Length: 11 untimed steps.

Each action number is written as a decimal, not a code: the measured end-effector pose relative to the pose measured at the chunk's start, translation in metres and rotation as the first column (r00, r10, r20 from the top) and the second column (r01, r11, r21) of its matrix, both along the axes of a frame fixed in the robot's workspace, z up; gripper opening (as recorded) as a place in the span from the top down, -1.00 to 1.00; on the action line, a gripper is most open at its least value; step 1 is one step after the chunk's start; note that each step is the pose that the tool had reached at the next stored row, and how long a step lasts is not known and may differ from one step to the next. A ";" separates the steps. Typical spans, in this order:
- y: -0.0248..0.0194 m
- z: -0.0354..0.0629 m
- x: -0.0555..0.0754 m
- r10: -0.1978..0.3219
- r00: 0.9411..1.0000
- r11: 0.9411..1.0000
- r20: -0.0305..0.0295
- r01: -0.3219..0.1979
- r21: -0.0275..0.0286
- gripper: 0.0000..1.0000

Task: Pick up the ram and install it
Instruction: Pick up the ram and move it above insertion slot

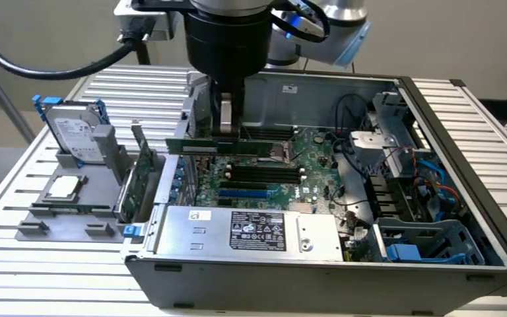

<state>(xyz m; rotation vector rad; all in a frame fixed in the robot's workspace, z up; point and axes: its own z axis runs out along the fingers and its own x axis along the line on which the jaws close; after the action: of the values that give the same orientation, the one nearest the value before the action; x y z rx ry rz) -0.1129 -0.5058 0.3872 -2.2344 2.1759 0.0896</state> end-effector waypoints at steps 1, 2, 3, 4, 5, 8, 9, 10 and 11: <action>0.0000 -0.0002 0.004 0.000 1.000 1.000 0.000 0.000 0.000 1.00; 0.0001 -0.0004 0.009 0.000 1.000 1.000 0.000 0.000 0.001 1.00; 0.0002 -0.0008 0.013 0.000 1.000 1.000 0.000 0.000 0.001 1.00; 0.0003 -0.0012 0.018 0.000 1.000 1.000 0.000 0.000 0.001 1.00; 0.0007 -0.0018 0.023 0.000 1.000 1.000 0.000 0.000 0.001 1.00; 0.0023 -0.0052 0.036 0.000 1.000 1.000 0.000 0.000 0.001 1.00; 0.0032 -0.0067 0.041 0.000 1.000 1.000 -0.001 0.000 0.001 1.00; 0.0048 -0.0085 0.045 0.000 1.000 1.000 -0.001 0.000 0.001 1.00; 0.0073 -0.0103 0.050 0.000 1.000 1.000 -0.001 0.000 0.001 1.00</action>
<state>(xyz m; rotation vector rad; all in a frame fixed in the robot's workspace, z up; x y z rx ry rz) -0.0631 -0.4985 0.3769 -2.2344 2.1759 0.0912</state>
